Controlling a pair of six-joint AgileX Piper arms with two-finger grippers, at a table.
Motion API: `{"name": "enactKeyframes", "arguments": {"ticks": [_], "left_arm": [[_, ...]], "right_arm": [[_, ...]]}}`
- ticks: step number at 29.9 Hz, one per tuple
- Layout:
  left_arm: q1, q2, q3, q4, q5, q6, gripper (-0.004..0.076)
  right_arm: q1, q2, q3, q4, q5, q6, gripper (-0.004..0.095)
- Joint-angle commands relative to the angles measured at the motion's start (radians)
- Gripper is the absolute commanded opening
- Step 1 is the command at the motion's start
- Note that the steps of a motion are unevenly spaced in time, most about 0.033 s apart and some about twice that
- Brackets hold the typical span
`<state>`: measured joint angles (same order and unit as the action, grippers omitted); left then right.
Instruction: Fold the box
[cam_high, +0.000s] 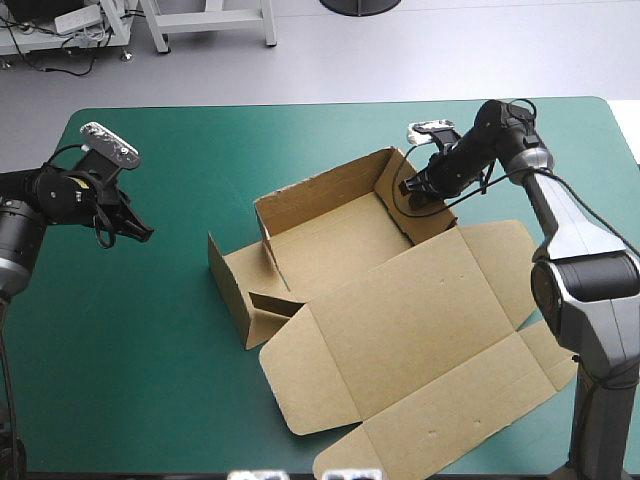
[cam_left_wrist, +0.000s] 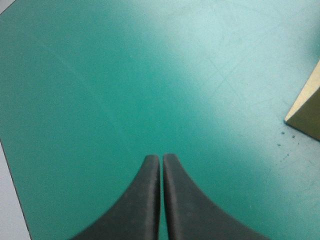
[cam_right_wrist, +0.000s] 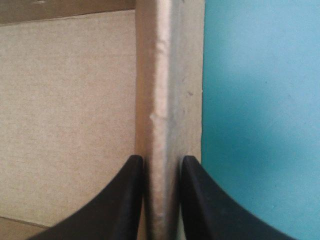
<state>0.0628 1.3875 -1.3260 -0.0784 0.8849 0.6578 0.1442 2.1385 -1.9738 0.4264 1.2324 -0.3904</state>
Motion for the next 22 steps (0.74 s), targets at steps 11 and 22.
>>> {"name": "enactKeyframes", "arguments": {"ticks": [11,22], "left_arm": [[0.003,-0.031,-0.032,-0.065,-0.113,-0.023,0.0017],[0.003,-0.015,-0.032,-0.018,-0.274,-0.182,0.0017]], "right_arm": [[0.001,-0.059,-0.1,0.128,-0.065,0.06,-0.0019],[-0.054,-0.138,-0.435,0.036,0.017,0.165,-0.002]]}}
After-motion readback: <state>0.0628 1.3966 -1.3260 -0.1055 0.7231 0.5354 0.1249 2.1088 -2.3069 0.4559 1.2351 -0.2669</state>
